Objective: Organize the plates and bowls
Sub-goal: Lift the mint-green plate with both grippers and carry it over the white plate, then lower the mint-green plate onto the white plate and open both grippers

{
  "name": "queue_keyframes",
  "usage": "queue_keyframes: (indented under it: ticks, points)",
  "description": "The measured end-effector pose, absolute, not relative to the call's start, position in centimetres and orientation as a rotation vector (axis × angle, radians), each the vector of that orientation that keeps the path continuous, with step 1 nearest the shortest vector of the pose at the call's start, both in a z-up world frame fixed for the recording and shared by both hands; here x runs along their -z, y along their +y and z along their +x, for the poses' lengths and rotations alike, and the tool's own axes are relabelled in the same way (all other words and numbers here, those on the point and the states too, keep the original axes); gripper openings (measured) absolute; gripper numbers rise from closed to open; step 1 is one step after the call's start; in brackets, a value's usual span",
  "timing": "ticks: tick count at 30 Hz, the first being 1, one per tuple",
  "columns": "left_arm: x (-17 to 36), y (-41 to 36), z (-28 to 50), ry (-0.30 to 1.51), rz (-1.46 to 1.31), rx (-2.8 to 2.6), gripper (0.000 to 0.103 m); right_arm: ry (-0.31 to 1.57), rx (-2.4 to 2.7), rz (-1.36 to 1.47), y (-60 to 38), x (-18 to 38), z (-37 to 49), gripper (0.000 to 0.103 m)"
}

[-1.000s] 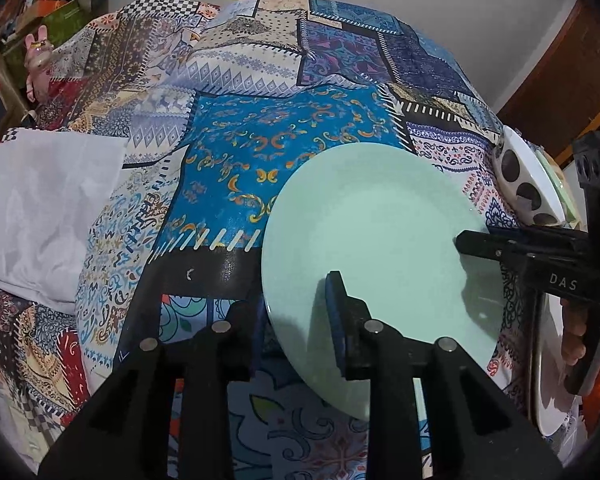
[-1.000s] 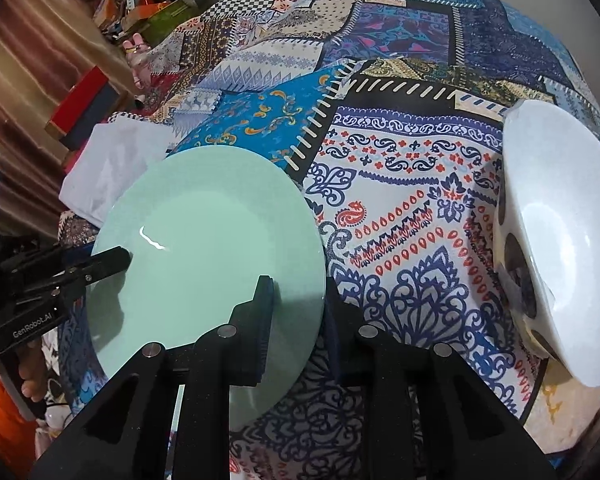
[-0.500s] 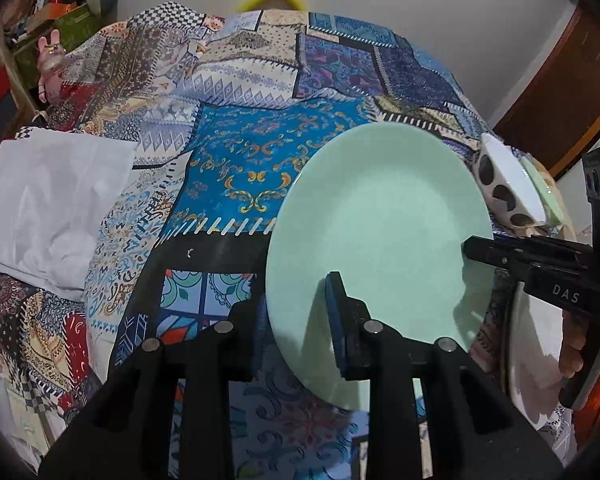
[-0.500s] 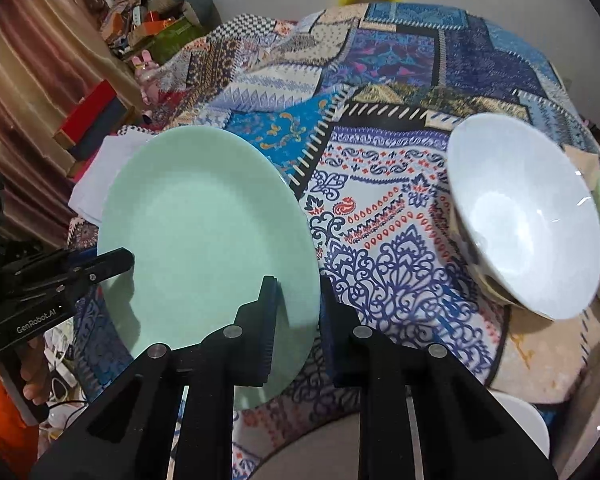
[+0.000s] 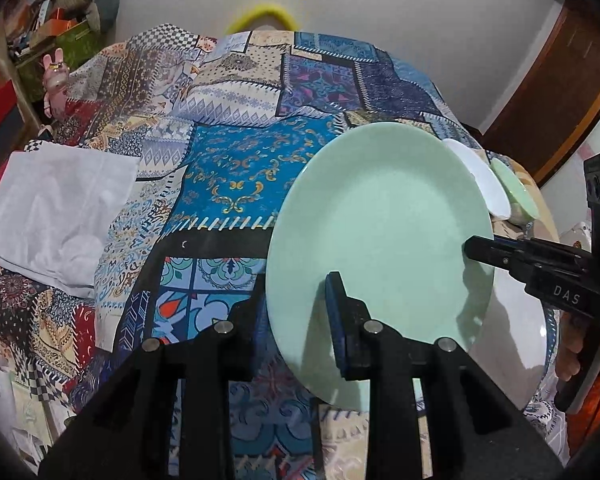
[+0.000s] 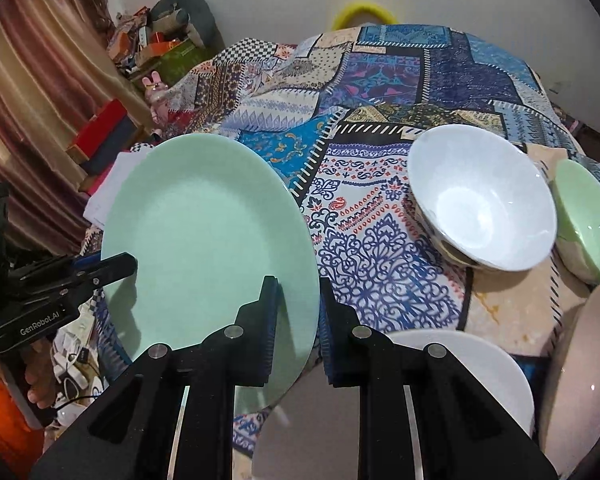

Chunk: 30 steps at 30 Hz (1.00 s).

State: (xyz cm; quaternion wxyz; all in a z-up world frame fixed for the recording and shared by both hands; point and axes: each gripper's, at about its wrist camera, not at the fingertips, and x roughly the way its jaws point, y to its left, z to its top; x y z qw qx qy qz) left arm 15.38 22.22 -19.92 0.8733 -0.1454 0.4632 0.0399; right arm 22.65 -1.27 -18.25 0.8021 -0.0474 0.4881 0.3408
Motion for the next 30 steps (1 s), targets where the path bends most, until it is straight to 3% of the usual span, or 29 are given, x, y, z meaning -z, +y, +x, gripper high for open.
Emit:
queue_keyframes:
  ticks: [30]
  points:
    - [18.6, 11.7, 14.7, 0.982, -0.240, 0.030, 0.027, 1.051, -0.616, -0.005, -11.7, 17.9, 19.8, 0.018]
